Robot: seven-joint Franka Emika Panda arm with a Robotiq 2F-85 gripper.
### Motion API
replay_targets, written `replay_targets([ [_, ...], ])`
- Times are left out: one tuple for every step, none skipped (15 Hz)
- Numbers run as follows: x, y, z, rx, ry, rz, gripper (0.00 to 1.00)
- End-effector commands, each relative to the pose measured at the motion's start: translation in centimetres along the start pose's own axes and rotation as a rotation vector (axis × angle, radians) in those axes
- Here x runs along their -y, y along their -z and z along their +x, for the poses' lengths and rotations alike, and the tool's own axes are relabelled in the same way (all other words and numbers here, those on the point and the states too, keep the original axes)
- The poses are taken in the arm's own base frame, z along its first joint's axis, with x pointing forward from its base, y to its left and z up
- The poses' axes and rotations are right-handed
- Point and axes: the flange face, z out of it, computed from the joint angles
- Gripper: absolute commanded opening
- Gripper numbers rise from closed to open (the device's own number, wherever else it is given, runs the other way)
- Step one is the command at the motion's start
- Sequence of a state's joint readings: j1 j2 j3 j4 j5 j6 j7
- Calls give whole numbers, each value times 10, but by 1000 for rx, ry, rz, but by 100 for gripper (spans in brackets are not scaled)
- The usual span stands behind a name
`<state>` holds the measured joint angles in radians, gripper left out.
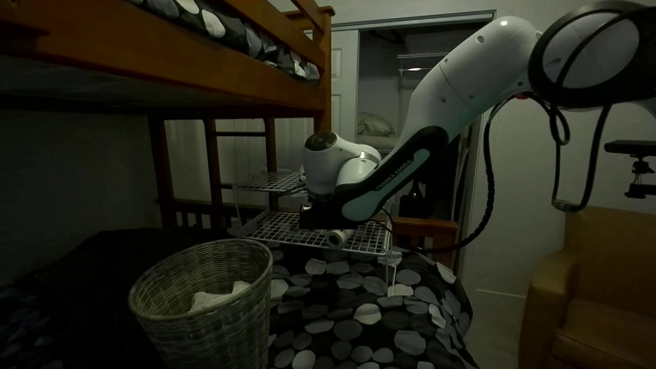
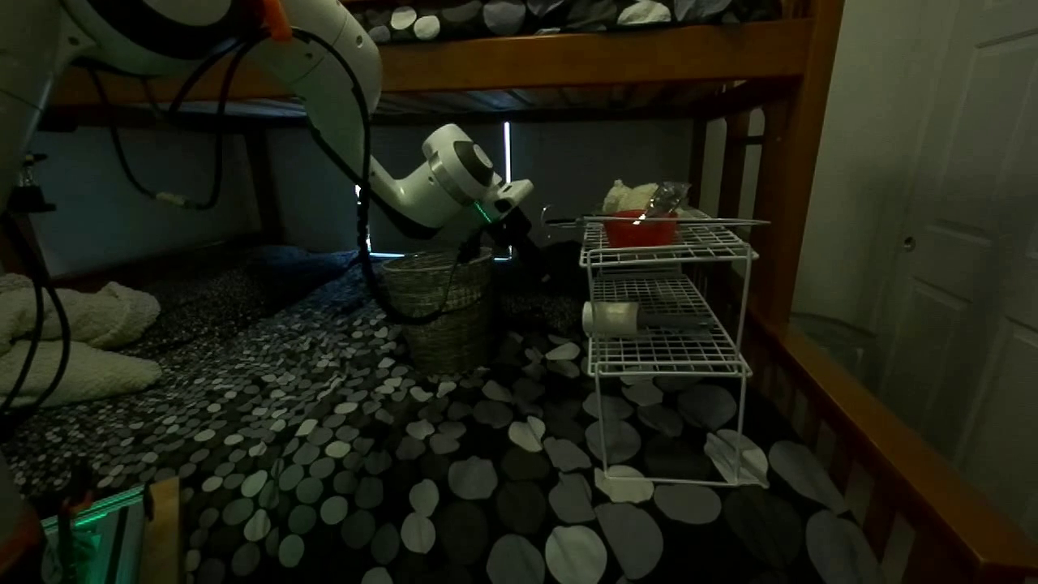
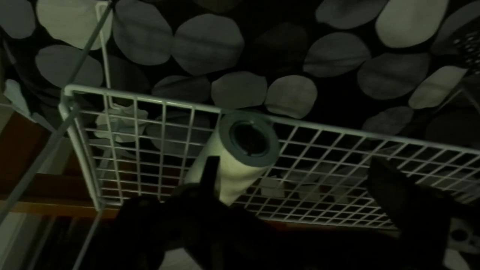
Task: Put the lint roller onto the rack
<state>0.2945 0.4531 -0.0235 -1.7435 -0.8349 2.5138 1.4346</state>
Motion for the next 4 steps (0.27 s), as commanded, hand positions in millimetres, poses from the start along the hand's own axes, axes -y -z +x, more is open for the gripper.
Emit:
replay_targets([
  [-16,35,-6,34,84,178,100],
  [-17,42,-6,29,104,238,100],
  [-19,48,-2,4,111,305,100],
  [-3,35,1,3,89,228,100],
])
